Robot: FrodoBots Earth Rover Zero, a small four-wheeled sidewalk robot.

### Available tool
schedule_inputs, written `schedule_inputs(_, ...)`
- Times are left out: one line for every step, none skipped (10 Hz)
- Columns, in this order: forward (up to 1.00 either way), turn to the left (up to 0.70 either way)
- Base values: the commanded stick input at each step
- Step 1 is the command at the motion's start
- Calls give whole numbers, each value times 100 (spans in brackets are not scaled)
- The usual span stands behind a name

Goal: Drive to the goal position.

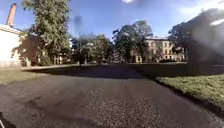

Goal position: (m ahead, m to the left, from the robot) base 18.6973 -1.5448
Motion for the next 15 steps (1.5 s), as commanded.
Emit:
schedule_inputs(50, 50)
schedule_inputs(50, 50)
schedule_inputs(50, 41)
schedule_inputs(50, 0)
schedule_inputs(50, 0)
schedule_inputs(50, 0)
schedule_inputs(50, 0)
schedule_inputs(50, 0)
schedule_inputs(50, 0)
schedule_inputs(50, 0)
schedule_inputs(50, 0)
schedule_inputs(50, 0)
schedule_inputs(50, 0)
schedule_inputs(50, 0)
schedule_inputs(50, 0)
